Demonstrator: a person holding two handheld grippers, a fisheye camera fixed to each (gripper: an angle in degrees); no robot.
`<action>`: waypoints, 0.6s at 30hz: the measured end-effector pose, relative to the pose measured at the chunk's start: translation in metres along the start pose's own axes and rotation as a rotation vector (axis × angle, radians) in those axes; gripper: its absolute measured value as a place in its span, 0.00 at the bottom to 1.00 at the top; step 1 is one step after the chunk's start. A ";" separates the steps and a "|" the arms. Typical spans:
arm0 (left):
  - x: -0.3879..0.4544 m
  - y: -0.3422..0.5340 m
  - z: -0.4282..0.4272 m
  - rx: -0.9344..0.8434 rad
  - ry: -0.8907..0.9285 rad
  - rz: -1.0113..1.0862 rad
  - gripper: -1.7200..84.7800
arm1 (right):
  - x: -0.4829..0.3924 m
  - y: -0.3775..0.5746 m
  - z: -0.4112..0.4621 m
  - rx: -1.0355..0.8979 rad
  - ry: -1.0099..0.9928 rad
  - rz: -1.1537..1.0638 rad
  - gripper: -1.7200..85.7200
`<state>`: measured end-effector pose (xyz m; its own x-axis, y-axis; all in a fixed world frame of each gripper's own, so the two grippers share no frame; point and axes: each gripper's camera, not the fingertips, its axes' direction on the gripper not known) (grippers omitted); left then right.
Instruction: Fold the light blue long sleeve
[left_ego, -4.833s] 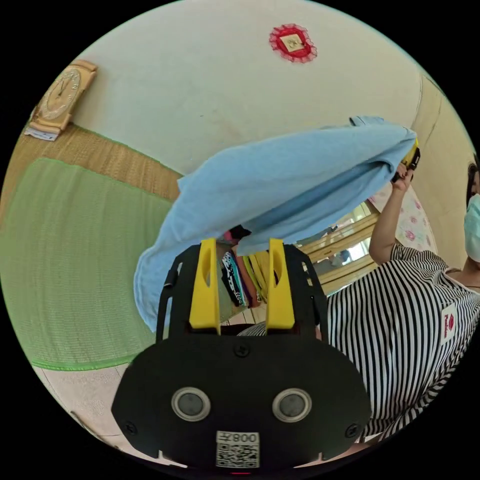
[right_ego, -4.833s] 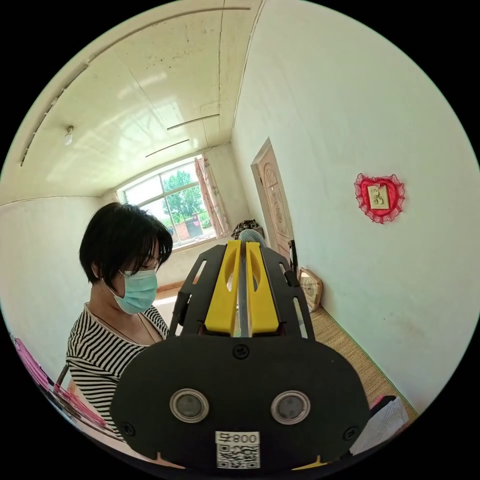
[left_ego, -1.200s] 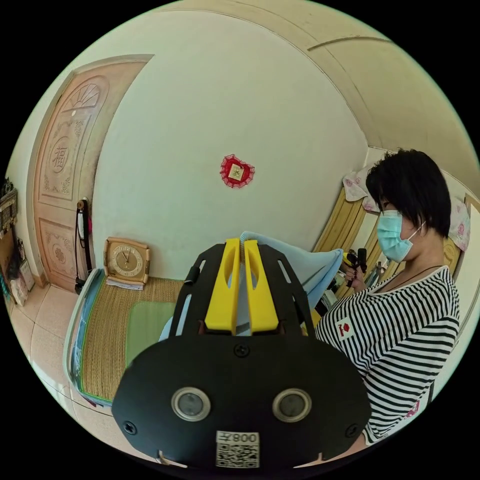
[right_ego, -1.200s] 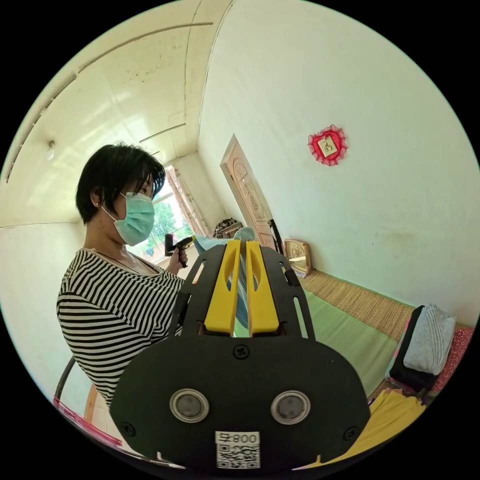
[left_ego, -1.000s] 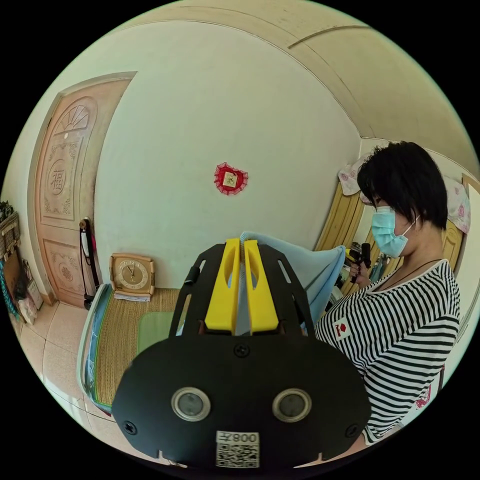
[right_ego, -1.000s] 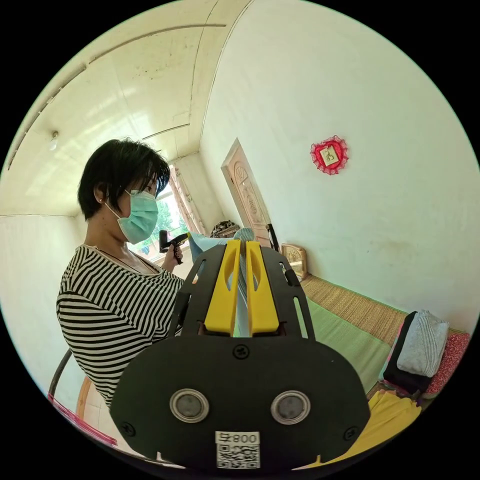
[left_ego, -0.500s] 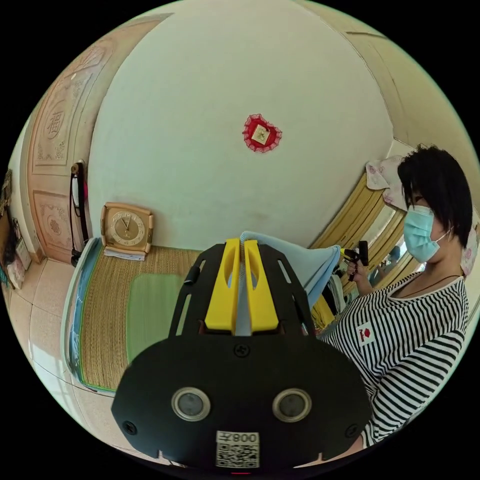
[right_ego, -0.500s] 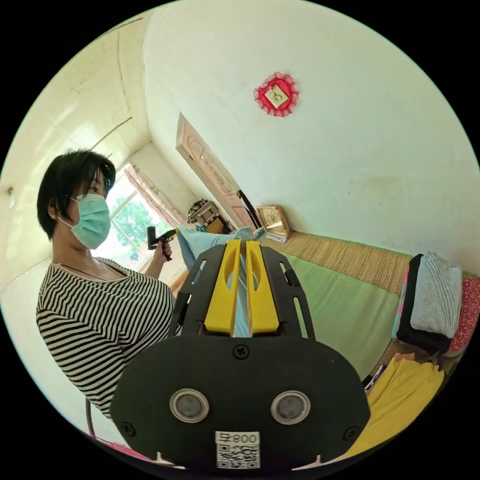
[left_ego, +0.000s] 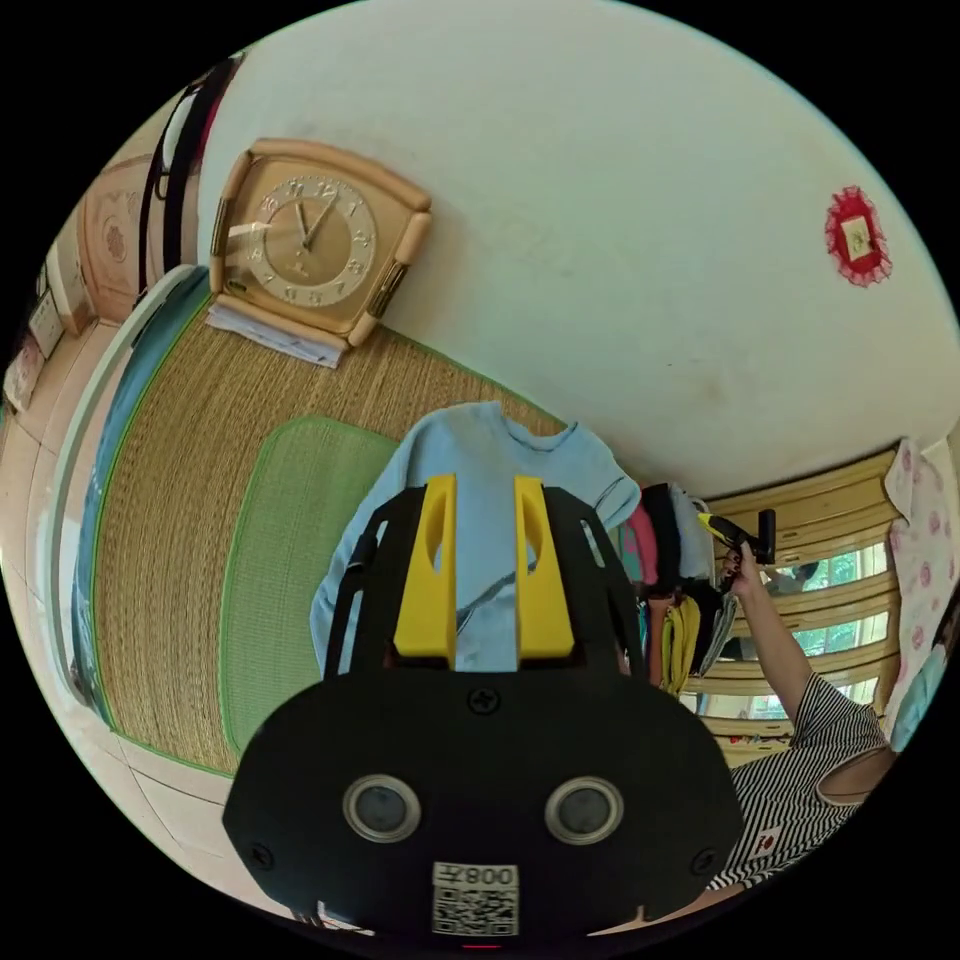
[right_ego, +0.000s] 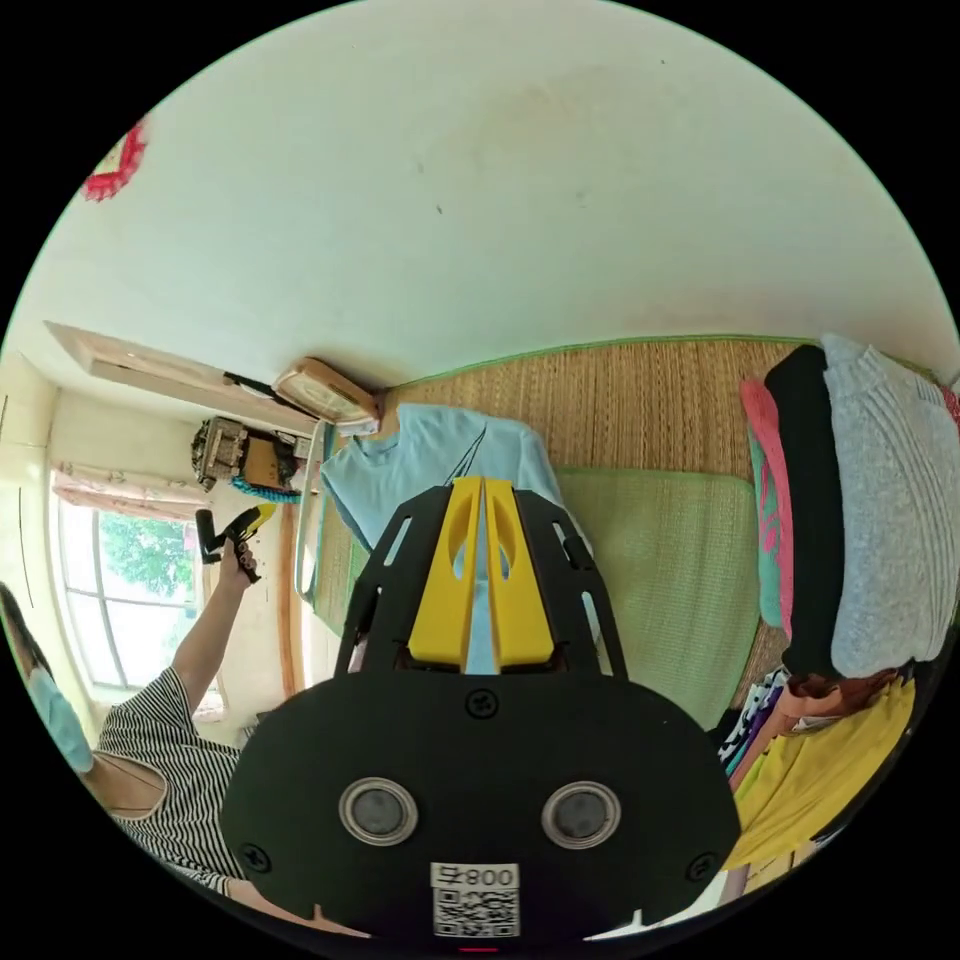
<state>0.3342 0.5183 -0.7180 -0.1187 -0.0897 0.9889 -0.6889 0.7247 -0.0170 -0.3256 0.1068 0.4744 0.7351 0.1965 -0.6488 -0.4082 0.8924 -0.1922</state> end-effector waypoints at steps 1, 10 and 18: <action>-0.011 0.006 0.030 -0.060 0.003 -0.030 0.12 | 0.005 -0.002 0.011 -0.021 0.013 0.001 0.03; -0.057 0.105 0.219 -0.495 -0.088 -0.303 0.13 | 0.085 0.019 0.164 -0.395 0.174 0.066 0.09; -0.055 0.084 0.306 -0.639 -0.271 -0.340 0.07 | 0.108 -0.012 0.247 -0.545 0.234 0.113 0.09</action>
<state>0.0643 0.3753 -0.8189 -0.2022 -0.4825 0.8522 -0.1821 0.8736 0.4514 -0.1072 0.2174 0.5881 0.5574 0.1281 -0.8203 -0.7410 0.5225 -0.4219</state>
